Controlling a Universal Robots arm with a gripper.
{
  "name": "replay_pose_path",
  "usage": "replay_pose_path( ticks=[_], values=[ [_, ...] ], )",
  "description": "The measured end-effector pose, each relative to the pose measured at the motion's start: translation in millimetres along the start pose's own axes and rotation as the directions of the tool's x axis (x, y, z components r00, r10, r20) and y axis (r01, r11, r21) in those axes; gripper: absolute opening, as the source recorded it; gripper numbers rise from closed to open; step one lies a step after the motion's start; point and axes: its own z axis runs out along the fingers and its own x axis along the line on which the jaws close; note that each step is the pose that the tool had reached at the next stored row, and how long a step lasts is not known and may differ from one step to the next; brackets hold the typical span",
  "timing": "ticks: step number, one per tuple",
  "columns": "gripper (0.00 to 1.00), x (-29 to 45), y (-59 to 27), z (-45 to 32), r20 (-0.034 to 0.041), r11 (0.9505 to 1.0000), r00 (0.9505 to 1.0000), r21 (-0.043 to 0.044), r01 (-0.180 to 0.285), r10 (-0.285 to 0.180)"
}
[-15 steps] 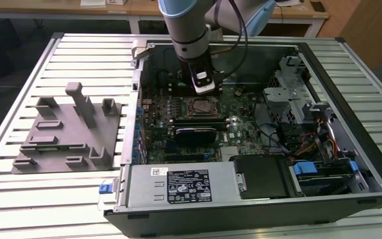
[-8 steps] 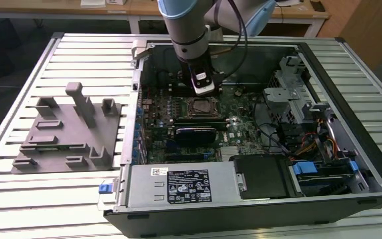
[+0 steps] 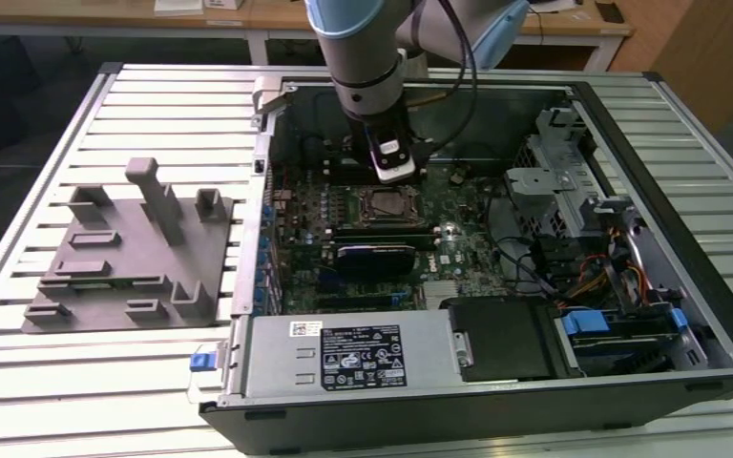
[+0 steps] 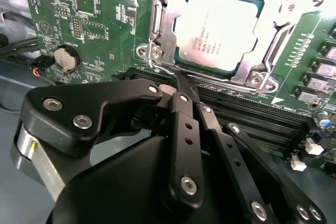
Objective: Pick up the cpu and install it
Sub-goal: 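Install the first cpu locking lever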
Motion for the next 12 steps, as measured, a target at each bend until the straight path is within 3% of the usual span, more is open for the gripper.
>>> replay_pose_path(
  ticks=[2,6,12],
  values=[
    [0.11,-0.7,0.1,0.2,-0.0009,1.0,1.0,-0.0025,-0.001,0.001],
    [0.11,-0.9,0.1,0.2,-0.0074,0.9998,1.0,-0.0192,-0.006,0.006],
    [0.11,-1.0,0.3,-0.1,-0.0079,0.9997,0.9999,-0.022,-0.006,0.006]
  ],
)
